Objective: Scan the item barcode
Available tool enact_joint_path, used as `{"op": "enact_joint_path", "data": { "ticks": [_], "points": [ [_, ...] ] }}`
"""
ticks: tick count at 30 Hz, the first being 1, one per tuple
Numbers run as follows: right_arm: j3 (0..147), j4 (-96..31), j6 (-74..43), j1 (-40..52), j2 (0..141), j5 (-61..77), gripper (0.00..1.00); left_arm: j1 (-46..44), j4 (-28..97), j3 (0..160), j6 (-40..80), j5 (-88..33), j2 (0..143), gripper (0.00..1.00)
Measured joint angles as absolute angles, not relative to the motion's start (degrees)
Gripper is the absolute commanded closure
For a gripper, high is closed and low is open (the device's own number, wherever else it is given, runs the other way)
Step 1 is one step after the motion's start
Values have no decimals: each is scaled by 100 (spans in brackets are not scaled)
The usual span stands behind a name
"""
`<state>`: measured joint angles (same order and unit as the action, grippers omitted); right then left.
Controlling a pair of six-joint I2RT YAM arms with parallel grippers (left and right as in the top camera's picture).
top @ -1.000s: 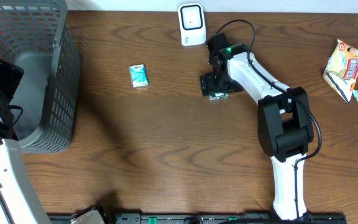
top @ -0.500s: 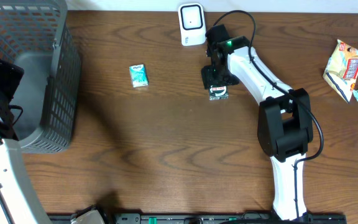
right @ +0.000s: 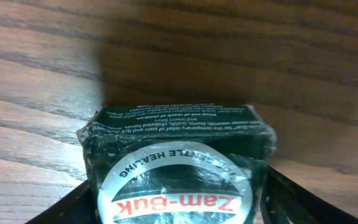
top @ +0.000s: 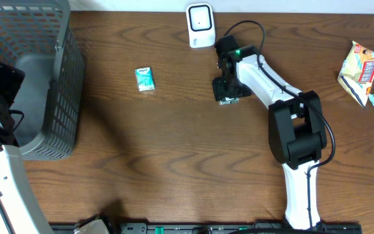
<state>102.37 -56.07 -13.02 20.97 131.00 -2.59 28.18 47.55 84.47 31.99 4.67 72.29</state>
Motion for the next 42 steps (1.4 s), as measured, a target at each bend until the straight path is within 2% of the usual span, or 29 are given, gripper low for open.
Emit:
{"op": "enact_joint_path", "data": {
  "ticks": [4,7,11,23,26,32,36,42],
  "points": [
    [10213,-5520,-1299,2104,13100,-307,35,2818,4757,8447,3197,467,7229,2],
    [10213,-5468,-1295,2119,13098,-366,41,2818,4755,8447,3197,467,7229,2],
    [10213,-5461,-1302,2137,13100,-408,41,2818,4755,8447,3197,467,7229,2],
    [10213,-5461,-1302,2281,13098,-502,36,2818,4755,8447,3199,467,7229,2],
    [10213,-5465,-1304,2281,13098,-502,30,2818,4755,8447,3199,467,7229,2],
    [10195,-5461,-1302,2281,13098,-502,29,2818,4755,8447,3199,467,7229,2],
    [10092,-5336,-1306,2285,13063,-469,40,2818,4755,8447,3197,467,7229,2],
    [10029,-5266,-1317,2283,13021,-473,40,2818,4755,8447,3199,467,7229,2]
  ]
}}
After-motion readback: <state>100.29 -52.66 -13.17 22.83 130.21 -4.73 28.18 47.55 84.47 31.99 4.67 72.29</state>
